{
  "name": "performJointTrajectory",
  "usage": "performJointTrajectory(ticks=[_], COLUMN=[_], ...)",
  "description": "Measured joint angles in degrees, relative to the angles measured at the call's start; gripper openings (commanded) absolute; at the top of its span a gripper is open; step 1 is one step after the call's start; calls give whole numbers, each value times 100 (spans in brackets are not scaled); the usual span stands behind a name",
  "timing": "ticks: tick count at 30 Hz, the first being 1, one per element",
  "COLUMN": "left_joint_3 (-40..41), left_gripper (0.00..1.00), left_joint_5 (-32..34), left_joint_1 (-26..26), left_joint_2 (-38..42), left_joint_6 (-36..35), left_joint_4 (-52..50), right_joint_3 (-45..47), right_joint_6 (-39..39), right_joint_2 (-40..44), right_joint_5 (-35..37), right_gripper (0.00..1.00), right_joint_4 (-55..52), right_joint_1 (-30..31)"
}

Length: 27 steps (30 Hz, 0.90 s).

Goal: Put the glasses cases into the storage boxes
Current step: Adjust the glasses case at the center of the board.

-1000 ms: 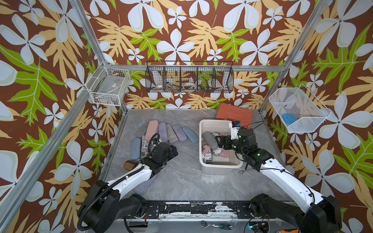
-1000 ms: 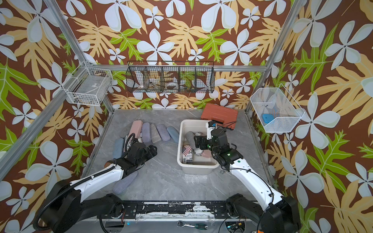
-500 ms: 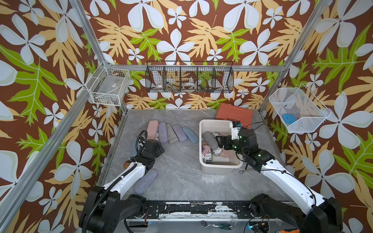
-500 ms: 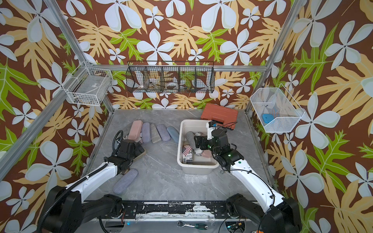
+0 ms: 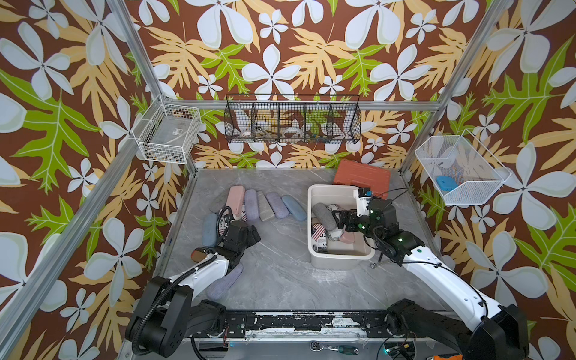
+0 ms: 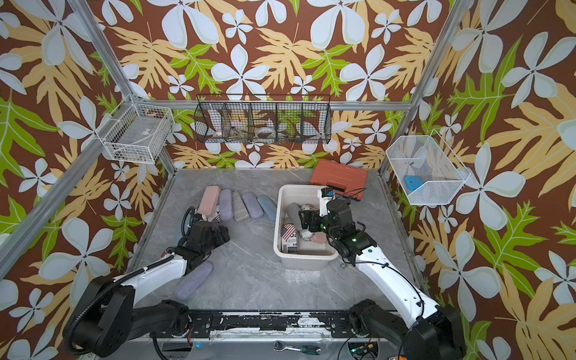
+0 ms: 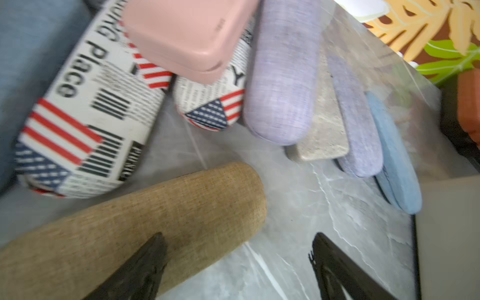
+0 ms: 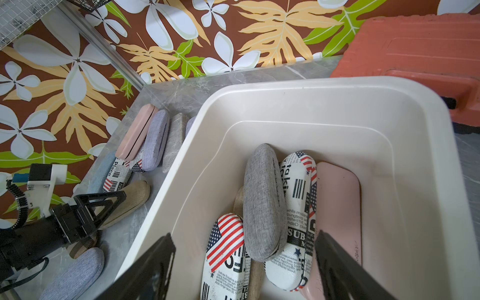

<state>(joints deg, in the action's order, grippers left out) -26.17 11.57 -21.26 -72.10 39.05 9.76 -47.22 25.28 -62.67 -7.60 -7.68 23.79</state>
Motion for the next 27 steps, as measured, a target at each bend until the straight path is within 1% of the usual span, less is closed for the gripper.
performJointTrajectory(ticks=[3, 9, 12, 14, 16, 19, 22, 25, 27], left_joint_3=[96, 122, -83, -190, -302, -442, -450, -407, -363], left_gripper=[88, 87, 92, 94, 95, 95, 96, 97, 97], left_joint_5=[-184, -393, -385, -142, 107, 409, 560, 568, 496], left_joint_1=[-402, -710, -811, -809, -688, -181, 330, 671, 798], left_joint_2=[-151, -240, 61, 413, 702, 785, 654, 396, 195], left_joint_6=[223, 693, 732, 723, 649, 564, 446, 337, 243], left_joint_4=[184, 457, 374, 262, 55, -234, -437, -387, -269], right_joint_3=[0, -11, -11, -11, -11, -11, -11, -11, -11], right_joint_6=[-2, -4, -9, -11, -17, -20, -20, -20, -20], right_joint_2=[-2, 0, 28, 46, 48, 46, 52, 107, 153], right_joint_5=[-7, -9, -7, -7, -9, -17, -63, -105, -116], right_gripper=[84, 84, 85, 85, 86, 87, 87, 88, 88], right_joint_4=[2, -7, -7, -4, 0, 2, 4, 2, 0], right_joint_1=[0, 0, 0, 0, 0, 0, 0, 0, 0])
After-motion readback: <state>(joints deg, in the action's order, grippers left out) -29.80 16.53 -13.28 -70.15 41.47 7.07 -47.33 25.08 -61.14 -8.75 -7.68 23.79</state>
